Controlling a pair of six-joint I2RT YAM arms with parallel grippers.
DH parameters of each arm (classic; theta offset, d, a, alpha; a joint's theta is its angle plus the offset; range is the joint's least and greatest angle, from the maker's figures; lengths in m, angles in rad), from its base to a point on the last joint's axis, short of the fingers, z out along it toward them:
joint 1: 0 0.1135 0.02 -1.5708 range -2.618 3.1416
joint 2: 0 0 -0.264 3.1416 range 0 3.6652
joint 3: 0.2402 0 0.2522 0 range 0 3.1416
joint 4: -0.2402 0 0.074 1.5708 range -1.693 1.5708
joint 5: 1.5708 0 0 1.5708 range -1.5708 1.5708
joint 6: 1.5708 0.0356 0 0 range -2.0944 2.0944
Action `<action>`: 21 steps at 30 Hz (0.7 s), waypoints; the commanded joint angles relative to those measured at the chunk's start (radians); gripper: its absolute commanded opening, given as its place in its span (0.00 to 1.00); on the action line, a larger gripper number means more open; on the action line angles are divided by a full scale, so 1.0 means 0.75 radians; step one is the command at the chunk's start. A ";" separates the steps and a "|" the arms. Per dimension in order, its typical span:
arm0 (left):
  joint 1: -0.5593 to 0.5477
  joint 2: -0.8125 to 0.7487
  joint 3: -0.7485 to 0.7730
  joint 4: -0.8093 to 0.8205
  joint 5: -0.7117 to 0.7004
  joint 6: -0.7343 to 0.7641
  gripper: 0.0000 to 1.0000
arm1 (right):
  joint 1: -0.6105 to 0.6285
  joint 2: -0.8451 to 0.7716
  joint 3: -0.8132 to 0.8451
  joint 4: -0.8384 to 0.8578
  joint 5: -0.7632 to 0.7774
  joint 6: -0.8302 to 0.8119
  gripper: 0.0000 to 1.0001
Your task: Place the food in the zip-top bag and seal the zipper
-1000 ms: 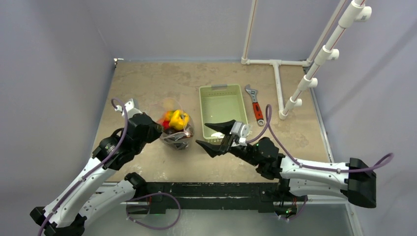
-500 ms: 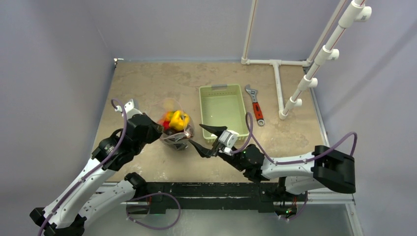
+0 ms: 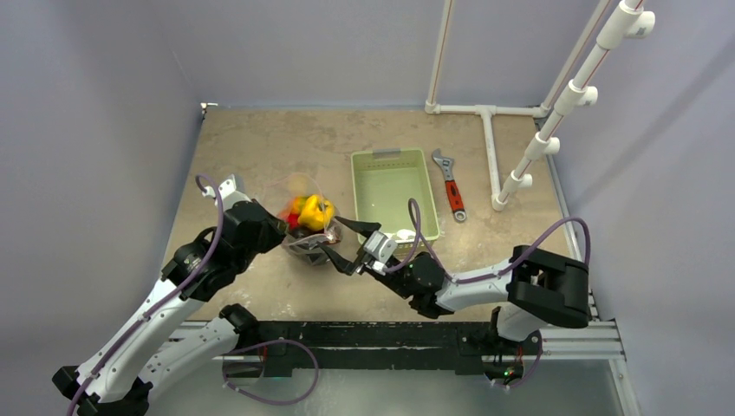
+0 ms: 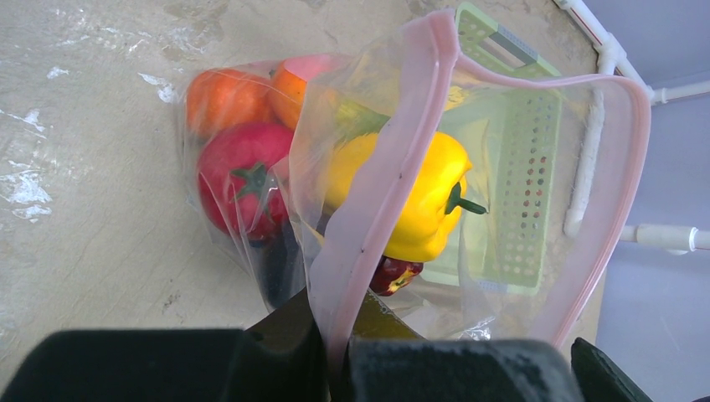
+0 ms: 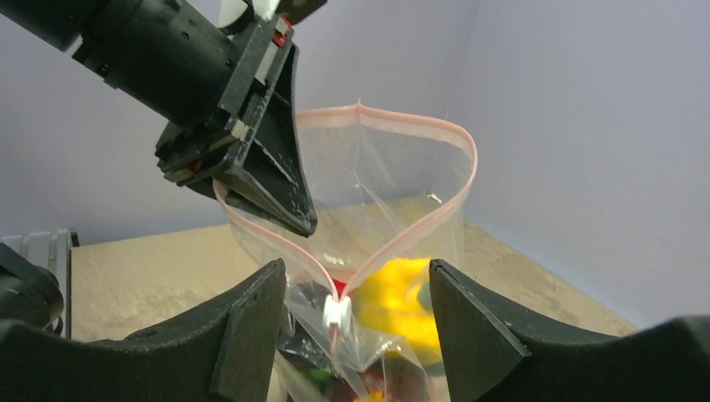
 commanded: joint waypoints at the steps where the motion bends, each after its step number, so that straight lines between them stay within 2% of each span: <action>1: 0.004 -0.013 0.013 -0.002 0.008 -0.028 0.00 | 0.006 0.048 0.081 0.111 -0.056 -0.045 0.65; 6: 0.002 -0.015 0.017 -0.006 0.004 -0.028 0.00 | 0.006 0.092 0.103 0.108 -0.098 -0.046 0.57; 16: 0.003 -0.013 0.020 -0.008 0.008 -0.030 0.00 | 0.007 0.128 0.103 0.103 -0.101 -0.054 0.46; 18: 0.003 -0.013 0.020 -0.008 0.010 -0.033 0.00 | 0.006 0.132 0.105 0.099 -0.102 -0.060 0.41; 21: 0.004 -0.017 0.021 -0.013 0.010 -0.036 0.00 | 0.006 0.138 0.114 0.080 -0.101 -0.071 0.26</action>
